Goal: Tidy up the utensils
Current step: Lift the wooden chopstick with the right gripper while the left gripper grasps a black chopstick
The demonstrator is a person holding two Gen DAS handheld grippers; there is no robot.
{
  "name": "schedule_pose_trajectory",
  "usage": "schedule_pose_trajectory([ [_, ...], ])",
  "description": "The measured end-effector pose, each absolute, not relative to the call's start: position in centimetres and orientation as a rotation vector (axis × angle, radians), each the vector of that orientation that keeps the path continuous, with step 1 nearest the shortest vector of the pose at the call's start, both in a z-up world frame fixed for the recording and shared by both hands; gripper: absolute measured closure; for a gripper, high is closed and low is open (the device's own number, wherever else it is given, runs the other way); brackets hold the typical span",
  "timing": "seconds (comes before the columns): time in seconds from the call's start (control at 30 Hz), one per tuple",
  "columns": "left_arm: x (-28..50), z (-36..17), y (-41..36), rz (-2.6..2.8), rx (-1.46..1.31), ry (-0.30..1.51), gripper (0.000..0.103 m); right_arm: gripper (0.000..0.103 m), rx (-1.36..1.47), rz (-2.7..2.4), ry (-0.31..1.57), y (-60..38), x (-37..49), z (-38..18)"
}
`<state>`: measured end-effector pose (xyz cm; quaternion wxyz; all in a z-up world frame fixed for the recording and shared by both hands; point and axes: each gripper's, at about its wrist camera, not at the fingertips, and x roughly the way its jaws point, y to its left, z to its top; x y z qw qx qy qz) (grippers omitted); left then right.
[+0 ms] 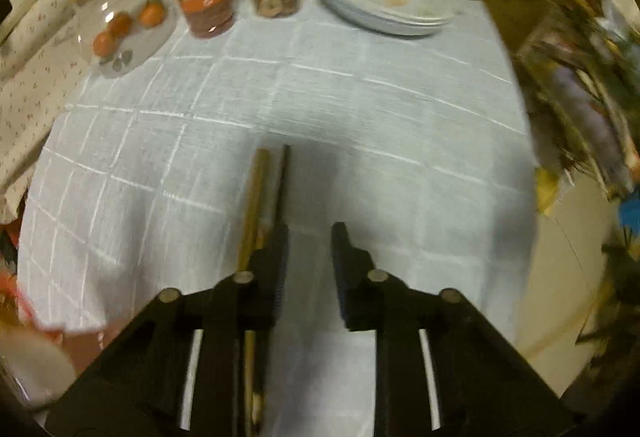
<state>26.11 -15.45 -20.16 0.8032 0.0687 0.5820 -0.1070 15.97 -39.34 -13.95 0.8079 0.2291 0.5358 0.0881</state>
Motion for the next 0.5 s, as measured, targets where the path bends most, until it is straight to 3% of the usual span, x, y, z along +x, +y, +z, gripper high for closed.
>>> schedule_pose_trajectory([
  [0.37,28.9,-23.6,-15.3,-0.221,0.108,1.294,0.084,0.097,0.480,0.202,1.158,-39.7,16.9,-14.4],
  [0.5,28.5,-23.6,-14.6,-0.237,0.093,1.328,0.096,0.097,0.493,0.175,1.160,-39.8,17.0,-14.4],
])
